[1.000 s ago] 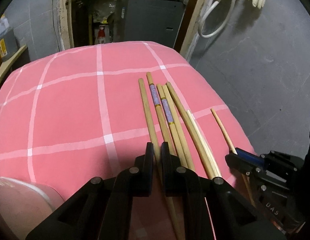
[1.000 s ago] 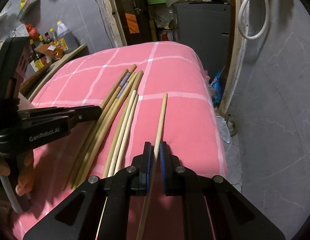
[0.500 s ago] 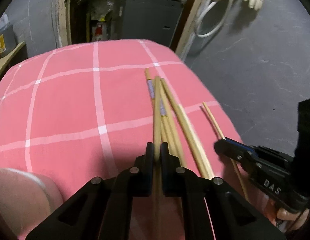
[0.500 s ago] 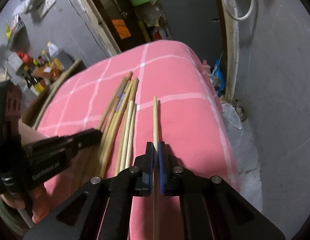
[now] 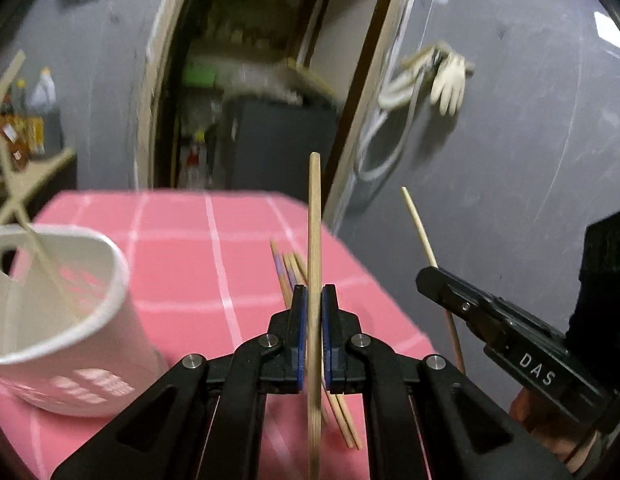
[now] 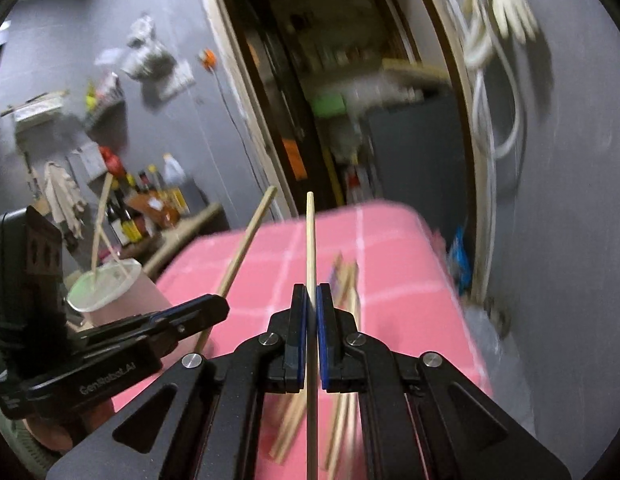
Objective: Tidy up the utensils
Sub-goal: 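Lift both chopsticks upright toward the white holder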
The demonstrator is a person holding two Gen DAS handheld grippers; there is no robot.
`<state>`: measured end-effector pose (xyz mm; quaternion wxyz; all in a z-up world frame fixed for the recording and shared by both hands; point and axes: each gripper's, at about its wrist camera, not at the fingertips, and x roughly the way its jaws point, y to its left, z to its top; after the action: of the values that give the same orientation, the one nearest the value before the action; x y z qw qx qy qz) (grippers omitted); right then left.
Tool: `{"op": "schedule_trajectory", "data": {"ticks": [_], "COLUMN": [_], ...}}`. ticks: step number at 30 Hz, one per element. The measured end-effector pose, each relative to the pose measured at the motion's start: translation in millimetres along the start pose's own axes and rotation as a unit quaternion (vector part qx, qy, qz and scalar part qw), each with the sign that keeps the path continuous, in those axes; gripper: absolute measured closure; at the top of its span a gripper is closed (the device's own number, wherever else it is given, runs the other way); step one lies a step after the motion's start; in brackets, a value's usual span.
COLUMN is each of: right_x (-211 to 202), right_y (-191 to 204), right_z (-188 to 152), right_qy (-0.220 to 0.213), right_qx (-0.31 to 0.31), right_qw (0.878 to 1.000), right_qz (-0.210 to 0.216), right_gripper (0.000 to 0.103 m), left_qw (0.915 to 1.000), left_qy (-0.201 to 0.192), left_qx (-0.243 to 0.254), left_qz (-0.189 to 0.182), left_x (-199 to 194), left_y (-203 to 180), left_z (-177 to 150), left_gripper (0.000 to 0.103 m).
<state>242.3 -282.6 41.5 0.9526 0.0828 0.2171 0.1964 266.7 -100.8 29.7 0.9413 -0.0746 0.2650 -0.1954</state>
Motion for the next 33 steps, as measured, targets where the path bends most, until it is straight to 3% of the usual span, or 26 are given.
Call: {"op": "schedule_trajectory", "data": {"ticks": [7,13,23,33], "right_x": [-29.5,-36.4,-11.2,25.8], "right_y": [36.1,60.1,98.6,130.3], "right_z": [15.5,32.3,49.5,55.7], "right_qy": [-0.1,-0.149,-0.2,-0.232], "right_qx": [-0.041,-0.048,-0.037,-0.025], "right_qw": [0.994,0.987,0.975,0.962], "right_qz": [0.004,0.026,0.089,0.144], "right_gripper": [0.1,0.1,0.1,0.1], "left_qw": [0.9939,0.9831,0.9713,0.9578], "left_qy": [-0.105,-0.171,-0.222,-0.272], "left_qx": [0.029,0.044,0.035,-0.018], "left_qz": [0.019,0.049,0.079,0.091], "left_x": [-50.0,-84.4,-121.2,-151.1], "left_y": [-11.5,-9.3,27.9,96.8], "left_z": [18.5,24.7,35.6,47.8], "left_gripper": [0.099,0.098,0.098,0.098]}}
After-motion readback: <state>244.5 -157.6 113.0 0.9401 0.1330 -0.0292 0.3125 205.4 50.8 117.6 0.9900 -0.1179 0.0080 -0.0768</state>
